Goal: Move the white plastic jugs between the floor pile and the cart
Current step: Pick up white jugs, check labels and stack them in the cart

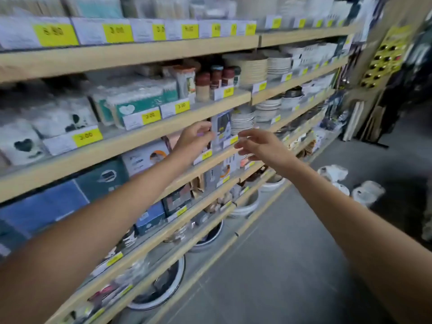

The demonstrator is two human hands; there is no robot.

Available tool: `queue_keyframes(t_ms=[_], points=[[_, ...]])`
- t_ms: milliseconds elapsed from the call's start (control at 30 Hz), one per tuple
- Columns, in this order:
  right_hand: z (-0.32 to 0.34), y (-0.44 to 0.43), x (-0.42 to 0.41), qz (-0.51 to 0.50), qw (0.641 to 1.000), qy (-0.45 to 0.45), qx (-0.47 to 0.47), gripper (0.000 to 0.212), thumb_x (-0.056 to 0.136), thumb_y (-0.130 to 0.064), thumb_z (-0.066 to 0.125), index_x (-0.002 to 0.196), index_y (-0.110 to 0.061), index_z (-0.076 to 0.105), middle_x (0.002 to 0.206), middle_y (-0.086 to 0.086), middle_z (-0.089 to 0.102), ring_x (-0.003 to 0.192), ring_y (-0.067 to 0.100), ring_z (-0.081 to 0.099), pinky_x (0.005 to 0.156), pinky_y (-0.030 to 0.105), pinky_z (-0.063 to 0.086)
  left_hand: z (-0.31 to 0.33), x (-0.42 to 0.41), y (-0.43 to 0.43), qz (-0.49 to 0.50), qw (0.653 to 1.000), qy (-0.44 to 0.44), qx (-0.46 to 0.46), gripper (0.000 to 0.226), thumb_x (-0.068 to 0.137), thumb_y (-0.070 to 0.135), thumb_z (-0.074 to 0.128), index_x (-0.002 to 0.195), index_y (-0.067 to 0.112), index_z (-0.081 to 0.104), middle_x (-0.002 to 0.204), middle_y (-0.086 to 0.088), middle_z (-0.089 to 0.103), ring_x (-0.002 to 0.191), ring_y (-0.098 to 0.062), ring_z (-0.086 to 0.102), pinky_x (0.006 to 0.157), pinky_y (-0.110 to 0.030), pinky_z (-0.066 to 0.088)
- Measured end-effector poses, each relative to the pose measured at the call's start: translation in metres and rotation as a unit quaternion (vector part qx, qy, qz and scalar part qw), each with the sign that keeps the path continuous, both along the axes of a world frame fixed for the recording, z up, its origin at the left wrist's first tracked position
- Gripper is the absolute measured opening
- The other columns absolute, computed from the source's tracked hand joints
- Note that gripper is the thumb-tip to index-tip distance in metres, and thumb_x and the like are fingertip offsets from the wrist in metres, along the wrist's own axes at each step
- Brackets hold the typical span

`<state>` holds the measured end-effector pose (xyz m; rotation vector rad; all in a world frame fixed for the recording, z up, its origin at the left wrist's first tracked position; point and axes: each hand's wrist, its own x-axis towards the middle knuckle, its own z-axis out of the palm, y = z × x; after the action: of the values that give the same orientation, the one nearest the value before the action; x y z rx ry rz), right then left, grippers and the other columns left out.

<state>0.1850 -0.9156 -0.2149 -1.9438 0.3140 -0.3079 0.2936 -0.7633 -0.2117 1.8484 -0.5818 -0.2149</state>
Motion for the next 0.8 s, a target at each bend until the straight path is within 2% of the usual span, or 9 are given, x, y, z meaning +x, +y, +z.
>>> queue_keyframes(t_ms=[67, 133, 267, 333, 367, 500, 567, 700, 800], points=[[-0.014, -0.032, 0.004, -0.026, 0.999, 0.021, 0.015, 0.022, 0.099, -0.021, 0.052, 0.120, -0.014, 0.055, 0.105, 0.004, 0.069, 0.085, 0.013, 0.064, 0.070, 0.023, 0.048, -0.013, 0.011, -0.039, -0.029, 0.999, 0.017, 0.023, 0.036, 0.096, 0.019, 0.054, 0.132, 0.012, 0.054, 0.133, -0.006, 0.056, 0.123, -0.021, 0.053, 0.094, -0.030, 0.042], [-0.029, -0.063, 0.004, -0.049, 0.998, 0.035, 0.032, 0.025, 0.099, -0.020, 0.052, 0.122, -0.012, 0.055, 0.105, 0.004, 0.069, 0.083, 0.012, 0.064, 0.072, 0.026, 0.047, -0.024, 0.017, -0.077, -0.056, 0.997, 0.038, 0.033, 0.036, 0.096, 0.019, 0.053, 0.131, 0.011, 0.053, 0.133, -0.007, 0.056, 0.123, -0.021, 0.053, 0.097, -0.030, 0.040], [-0.058, -0.124, 0.004, -0.107, 0.990, 0.050, 0.071, 0.026, 0.098, -0.017, 0.052, 0.122, -0.009, 0.056, 0.103, 0.007, 0.067, 0.086, 0.018, 0.061, 0.077, 0.031, 0.044, -0.049, 0.028, -0.153, -0.110, 0.989, 0.086, 0.055, 0.034, 0.097, 0.018, 0.052, 0.130, 0.011, 0.053, 0.128, -0.006, 0.057, 0.110, -0.018, 0.057, 0.080, -0.022, 0.042], [-0.071, -0.156, 0.003, -0.129, 0.986, 0.062, 0.082, 0.023, 0.098, -0.018, 0.052, 0.120, -0.013, 0.055, 0.101, 0.004, 0.067, 0.084, 0.017, 0.062, 0.076, 0.029, 0.045, -0.063, 0.030, -0.189, -0.130, 0.983, 0.116, 0.060, 0.034, 0.094, 0.021, 0.057, 0.127, 0.013, 0.055, 0.116, -0.004, 0.058, 0.093, -0.014, 0.056, 0.071, -0.018, 0.044], [-0.078, -0.173, 0.002, -0.137, 0.985, 0.068, 0.084, 0.020, 0.099, -0.019, 0.052, 0.118, -0.015, 0.055, 0.099, 0.002, 0.068, 0.083, 0.014, 0.063, 0.074, 0.026, 0.045, -0.070, 0.031, -0.208, -0.140, 0.980, 0.129, 0.063, 0.035, 0.090, 0.025, 0.060, 0.124, 0.016, 0.057, 0.112, -0.003, 0.058, 0.092, -0.013, 0.055, 0.072, -0.021, 0.043], [-0.104, -0.251, -0.003, -0.176, 0.977, 0.084, 0.090, 0.019, 0.099, -0.021, 0.051, 0.117, -0.019, 0.057, 0.093, -0.004, 0.069, 0.080, 0.007, 0.065, 0.075, 0.026, 0.047, -0.091, 0.039, -0.292, -0.198, 0.964, 0.133, 0.114, 0.037, 0.091, 0.028, 0.058, 0.127, 0.018, 0.055, 0.117, 0.001, 0.058, 0.109, -0.016, 0.057, 0.069, -0.023, 0.041], [-0.116, -0.298, -0.002, -0.198, 0.971, 0.087, 0.104, 0.018, 0.099, -0.021, 0.051, 0.115, -0.019, 0.059, 0.090, -0.006, 0.069, 0.080, 0.008, 0.065, 0.073, 0.026, 0.046, -0.096, 0.046, -0.340, -0.224, 0.956, 0.135, 0.135, 0.044, 0.088, 0.032, 0.061, 0.129, 0.019, 0.053, 0.125, -0.002, 0.058, 0.117, -0.019, 0.055, 0.075, -0.025, 0.042], [-0.131, -0.399, 0.000, -0.237, 0.959, 0.093, 0.122, 0.015, 0.099, -0.020, 0.051, 0.112, -0.021, 0.058, 0.089, -0.005, 0.068, 0.077, 0.009, 0.063, 0.076, 0.028, 0.047, -0.104, 0.055, -0.446, -0.245, 0.947, 0.131, 0.160, 0.041, 0.095, 0.025, 0.054, 0.135, 0.018, 0.047, 0.131, -0.002, 0.056, 0.120, -0.018, 0.054, 0.076, -0.023, 0.042], [-0.131, -0.467, 0.001, -0.253, 0.953, 0.106, 0.131, 0.014, 0.100, -0.018, 0.049, 0.113, -0.017, 0.056, 0.094, 0.000, 0.067, 0.077, 0.011, 0.062, 0.072, 0.025, 0.047, -0.105, 0.053, -0.523, -0.257, 0.939, 0.137, 0.182, 0.046, 0.095, 0.023, 0.054, 0.139, 0.015, 0.043, 0.139, -0.004, 0.051, 0.124, -0.018, 0.051, 0.088, -0.027, 0.042]])
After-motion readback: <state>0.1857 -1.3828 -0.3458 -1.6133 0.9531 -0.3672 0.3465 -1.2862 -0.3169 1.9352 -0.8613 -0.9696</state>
